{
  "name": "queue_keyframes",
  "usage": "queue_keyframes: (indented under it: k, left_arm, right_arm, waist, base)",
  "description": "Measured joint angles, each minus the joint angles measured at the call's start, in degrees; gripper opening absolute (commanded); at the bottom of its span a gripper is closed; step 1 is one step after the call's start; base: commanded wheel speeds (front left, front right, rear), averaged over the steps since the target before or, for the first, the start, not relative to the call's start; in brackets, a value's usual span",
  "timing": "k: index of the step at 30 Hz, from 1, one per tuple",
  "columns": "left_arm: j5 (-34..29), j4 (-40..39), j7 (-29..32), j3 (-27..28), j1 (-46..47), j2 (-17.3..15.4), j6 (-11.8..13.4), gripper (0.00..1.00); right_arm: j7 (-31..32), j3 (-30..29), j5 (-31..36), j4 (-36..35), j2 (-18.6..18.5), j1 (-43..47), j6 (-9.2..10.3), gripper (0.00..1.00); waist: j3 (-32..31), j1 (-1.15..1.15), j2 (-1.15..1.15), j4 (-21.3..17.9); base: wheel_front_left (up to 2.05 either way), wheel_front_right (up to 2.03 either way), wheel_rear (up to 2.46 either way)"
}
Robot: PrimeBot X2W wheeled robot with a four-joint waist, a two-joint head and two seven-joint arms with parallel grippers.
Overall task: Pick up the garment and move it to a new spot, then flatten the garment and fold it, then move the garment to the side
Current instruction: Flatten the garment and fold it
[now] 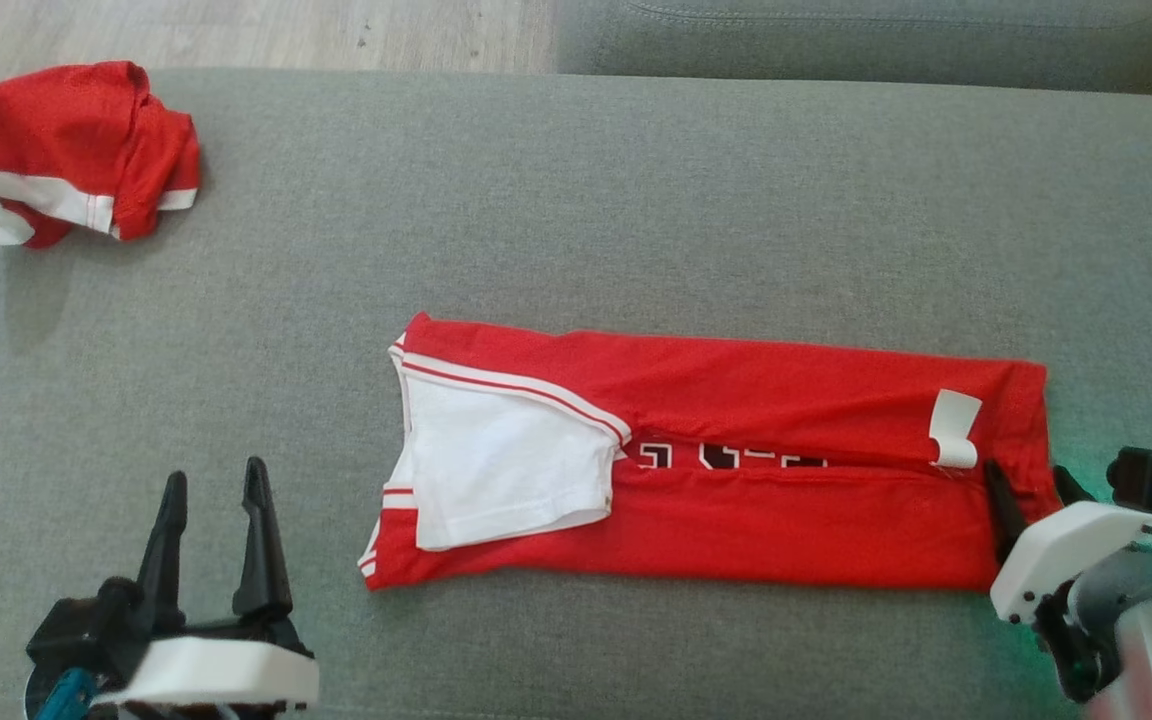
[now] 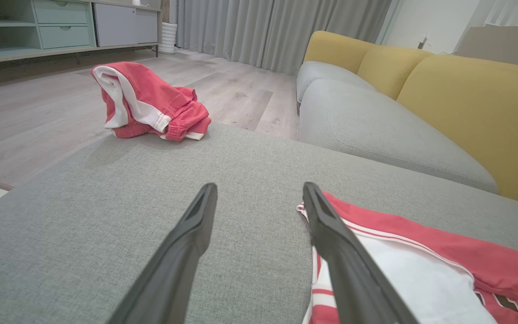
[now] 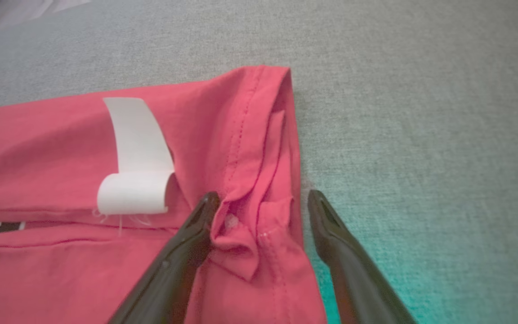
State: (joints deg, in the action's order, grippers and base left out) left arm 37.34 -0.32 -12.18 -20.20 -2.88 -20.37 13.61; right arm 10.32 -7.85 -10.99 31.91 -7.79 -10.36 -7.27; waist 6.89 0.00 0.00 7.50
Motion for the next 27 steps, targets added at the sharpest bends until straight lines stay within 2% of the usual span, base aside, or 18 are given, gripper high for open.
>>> queue_keyframes:
  k: [5, 6, 7, 9, 13, 18, 25, 27]
  left_arm:
    - [0.0, 0.0, 0.0, 0.0, -0.3, 0.0, 0.0, 1.00]
    - [0.0, 0.0, 0.0, -0.1, -0.5, 0.0, 0.0, 1.00]
    - [0.0, 0.0, 0.0, -0.1, -0.7, 0.0, 0.0, 1.00]
    - [0.0, 0.0, 0.0, -0.1, -1.1, 0.0, 0.0, 1.00]
    - [0.0, -0.3, 0.0, -0.2, -1.1, -0.2, 0.2, 1.00]
    - [-0.1, -1.4, 0.1, -0.3, -1.1, -0.2, 0.6, 1.00]
    - [-0.1, -1.7, 0.1, -1.5, -1.1, 0.6, 0.5, 1.00]
    - [-0.1, -1.5, 0.1, -1.9, -1.0, 1.0, 0.5, 1.00]
  right_arm:
    - [-1.8, -0.4, 0.4, 3.3, 0.3, -1.3, 0.00, 1.00]
    - [-2.2, -0.4, 0.4, 3.9, 0.5, -1.7, 0.00, 0.89]
    - [-2.4, -0.3, 0.4, 4.5, 0.6, -2.1, 0.00, 0.49]
    - [-3.2, -0.1, 0.5, 5.6, 0.9, -2.7, 0.00, 0.00]
    - [-3.8, -0.3, 0.7, 7.7, 1.7, -4.4, -0.01, 0.00]
    - [-3.5, -0.7, 1.2, 7.7, 1.1, -5.7, -0.02, 0.00]
    - [1.2, -5.4, -1.7, 0.7, -5.6, -5.3, -0.02, 0.00]
    - [3.2, -7.7, -1.8, -2.4, -6.2, -5.0, -0.02, 0.00]
  waist:
    - [-0.3, 0.00, 0.00, 0.0]
    - [-0.4, 0.00, 0.00, -0.2]
    - [-0.4, 0.00, 0.00, -0.3]
    - [-0.5, 0.00, 0.00, -0.7]
    - [-0.7, 0.00, 0.00, -1.8]
    - [-0.9, 0.00, 0.00, -3.7]
    - [-1.0, 0.00, 0.00, -6.6]
    - [-0.9, 0.00, 0.00, -7.3]
  base:
    - [0.00, 0.00, 0.00]
    - [0.00, 0.00, 0.00]
    - [0.00, 0.00, 0.00]
    - [0.00, 0.00, 0.00]
    - [0.00, 0.00, 0.00]
    - [0.00, 0.00, 0.00]
    - [0.00, 0.00, 0.00]
    - [0.00, 0.00, 0.00]
